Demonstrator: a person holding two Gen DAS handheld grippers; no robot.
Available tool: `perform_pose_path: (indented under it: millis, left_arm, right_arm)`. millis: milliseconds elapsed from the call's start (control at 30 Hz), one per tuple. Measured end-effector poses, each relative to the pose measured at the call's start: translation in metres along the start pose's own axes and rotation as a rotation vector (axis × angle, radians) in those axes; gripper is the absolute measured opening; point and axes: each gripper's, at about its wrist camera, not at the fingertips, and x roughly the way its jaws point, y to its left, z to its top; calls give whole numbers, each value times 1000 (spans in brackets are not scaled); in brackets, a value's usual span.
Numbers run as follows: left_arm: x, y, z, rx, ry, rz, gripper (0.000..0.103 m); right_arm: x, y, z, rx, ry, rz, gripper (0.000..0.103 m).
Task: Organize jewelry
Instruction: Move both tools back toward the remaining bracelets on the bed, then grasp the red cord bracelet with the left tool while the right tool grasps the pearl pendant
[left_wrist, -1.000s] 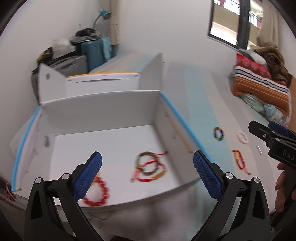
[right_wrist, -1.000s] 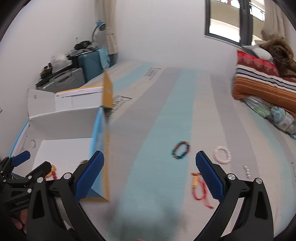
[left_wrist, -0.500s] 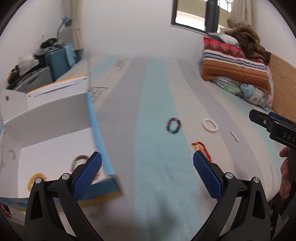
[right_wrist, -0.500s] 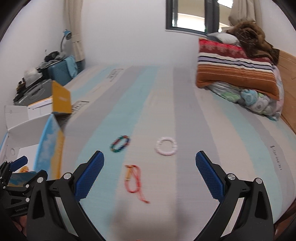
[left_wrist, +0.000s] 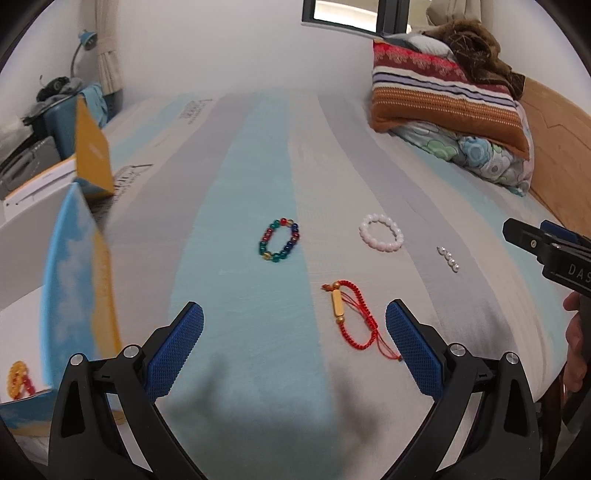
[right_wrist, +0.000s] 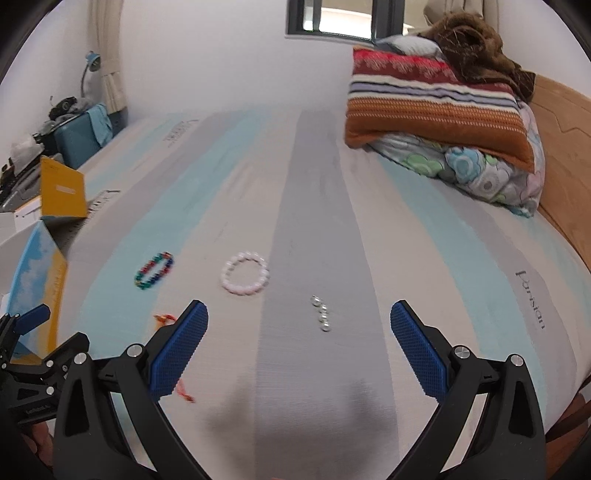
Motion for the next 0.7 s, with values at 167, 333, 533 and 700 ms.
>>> perform_pose_path:
  millis: [167,333,533,700]
  left_arm:
    - [24,-11,2,17,22,-3,97]
    - [47,-16,1,30,42,-10,97]
    - [78,-17,-4,38,79,-11,96]
    - [97,-15,-6,41,106,-3,96]
  right_arm:
    - [27,-13,-4,16,40,-11,95]
    - [58,-20,-9,20,92,5,83]
    - [93,-24,-18,32,156,14,77]
    - [114,-26,-22,41,189,18,74]
